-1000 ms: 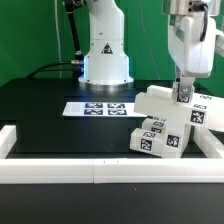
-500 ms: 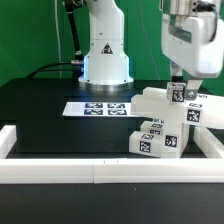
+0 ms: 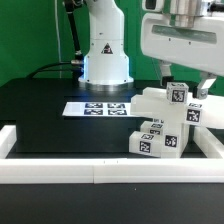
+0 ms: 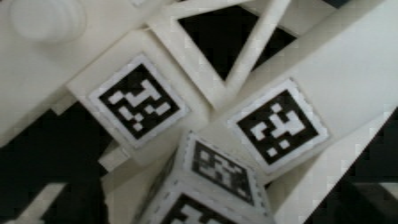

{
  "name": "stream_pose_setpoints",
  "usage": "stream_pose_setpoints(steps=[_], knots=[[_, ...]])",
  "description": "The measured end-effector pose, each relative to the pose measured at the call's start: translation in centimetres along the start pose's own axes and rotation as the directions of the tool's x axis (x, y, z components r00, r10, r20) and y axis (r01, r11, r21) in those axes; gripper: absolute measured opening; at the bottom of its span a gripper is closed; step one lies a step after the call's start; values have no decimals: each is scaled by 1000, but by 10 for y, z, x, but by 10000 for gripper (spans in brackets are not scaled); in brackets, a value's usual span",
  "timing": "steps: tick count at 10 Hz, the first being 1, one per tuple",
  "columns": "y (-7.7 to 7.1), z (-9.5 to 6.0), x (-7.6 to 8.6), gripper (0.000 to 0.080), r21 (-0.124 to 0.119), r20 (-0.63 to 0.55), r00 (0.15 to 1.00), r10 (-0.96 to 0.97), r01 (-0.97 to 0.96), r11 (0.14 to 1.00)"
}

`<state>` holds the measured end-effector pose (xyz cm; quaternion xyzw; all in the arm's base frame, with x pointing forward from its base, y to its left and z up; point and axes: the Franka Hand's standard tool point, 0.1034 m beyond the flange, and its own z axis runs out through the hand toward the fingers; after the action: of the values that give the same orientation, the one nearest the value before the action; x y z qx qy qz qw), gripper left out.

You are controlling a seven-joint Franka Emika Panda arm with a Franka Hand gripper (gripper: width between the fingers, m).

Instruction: Assemble chair

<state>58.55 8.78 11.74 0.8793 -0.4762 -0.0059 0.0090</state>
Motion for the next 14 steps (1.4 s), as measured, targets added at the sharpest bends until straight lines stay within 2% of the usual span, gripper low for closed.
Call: stream_pose_setpoints(steps=[3, 7, 11, 12, 14], knots=[[0, 0, 1, 649, 0, -4, 969, -246, 246, 969], [0, 0, 1, 649, -1, -4, 896, -445, 445, 896], [1, 0, 2, 649, -3, -5, 749, -662, 662, 749], [1, 0, 3, 649, -3, -5, 743, -670, 670, 743], [1, 0, 3, 375, -3, -5, 748, -664, 664, 748]])
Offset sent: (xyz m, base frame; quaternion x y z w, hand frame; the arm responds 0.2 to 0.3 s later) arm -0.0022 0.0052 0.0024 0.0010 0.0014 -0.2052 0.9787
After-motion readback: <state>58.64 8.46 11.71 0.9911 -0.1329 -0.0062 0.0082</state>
